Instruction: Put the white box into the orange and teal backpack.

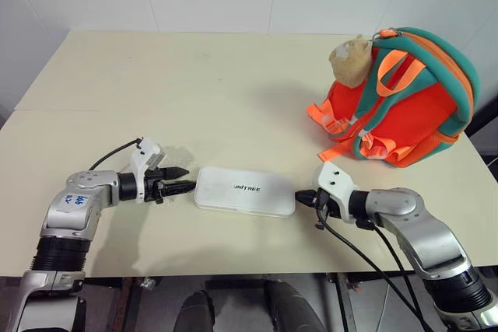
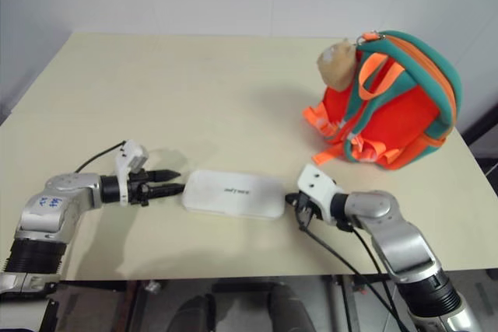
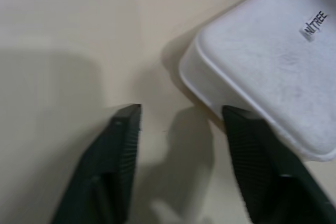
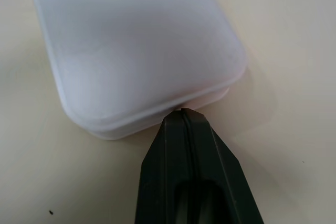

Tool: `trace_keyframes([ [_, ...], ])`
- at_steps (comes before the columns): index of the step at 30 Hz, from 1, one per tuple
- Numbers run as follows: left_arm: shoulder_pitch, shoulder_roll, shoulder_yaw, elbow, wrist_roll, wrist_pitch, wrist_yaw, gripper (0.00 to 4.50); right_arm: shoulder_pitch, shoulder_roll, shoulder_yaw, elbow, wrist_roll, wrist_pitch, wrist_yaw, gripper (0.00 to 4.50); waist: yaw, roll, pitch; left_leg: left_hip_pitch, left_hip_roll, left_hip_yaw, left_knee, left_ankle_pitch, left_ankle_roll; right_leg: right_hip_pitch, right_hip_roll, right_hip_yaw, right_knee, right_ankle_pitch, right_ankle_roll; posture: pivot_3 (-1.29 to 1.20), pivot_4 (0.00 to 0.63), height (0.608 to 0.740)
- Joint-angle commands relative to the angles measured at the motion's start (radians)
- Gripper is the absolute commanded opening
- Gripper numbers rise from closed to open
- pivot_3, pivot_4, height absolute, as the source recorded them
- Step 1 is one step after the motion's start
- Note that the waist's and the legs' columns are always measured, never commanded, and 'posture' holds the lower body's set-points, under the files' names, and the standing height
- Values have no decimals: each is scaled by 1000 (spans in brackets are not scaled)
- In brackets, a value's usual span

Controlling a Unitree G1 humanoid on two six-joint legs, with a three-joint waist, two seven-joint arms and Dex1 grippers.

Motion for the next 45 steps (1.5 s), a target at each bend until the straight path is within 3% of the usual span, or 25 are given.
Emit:
trace_keyframes([
  [1, 3, -25, -14, -77, -53, -30, -55, 1178, -17, 27, 26, -77, 49, -38, 27, 0, 0, 0, 0, 0, 0, 0, 0, 0, 0, 0, 0, 0, 0, 0, 0, 0, 150, 740],
  [4, 4, -25, -14, -95, -70, 3, -65, 184, -15, 23, 22, -76, 51, -41, 26, 0, 1, 0, 0, 0, 0, 0, 0, 0, 0, 0, 0, 0, 0, 0, 0, 0, 150, 740],
  [5, 4, -26, -16, -99, -73, 13, -68, 35, -14, 22, 21, -75, 52, -42, 27, 0, 1, 0, 0, 0, 0, 0, 0, 0, 0, 0, 0, 0, 0, 0, 0, 0, 150, 740],
  [21, 83, 35, -78, -197, -83, 129, -146, 35, -2, -26, -14, -55, 54, -76, 60, 0, 0, 0, 0, 0, 0, 0, 0, 0, 0, 0, 0, 0, -1, 0, 0, 0, 150, 740],
  [32, 81, 51, -52, -164, -46, 83, -111, 35, 28, -54, -26, -33, 24, -101, 51, 0, 1, 0, 0, 0, 0, 0, 0, 0, 0, 0, 0, 0, -1, -1, -2, 0, 150, 740],
  [45, 116, 138, 22, -160, -44, 68, -81, 35, 43, -127, -155, 156, -57, -285, -34, 0, -1, 0, 0, 0, 0, 0, -1, -1, 0, 0, 0, 0, -2, -2, -3, 0, 150, 740],
])
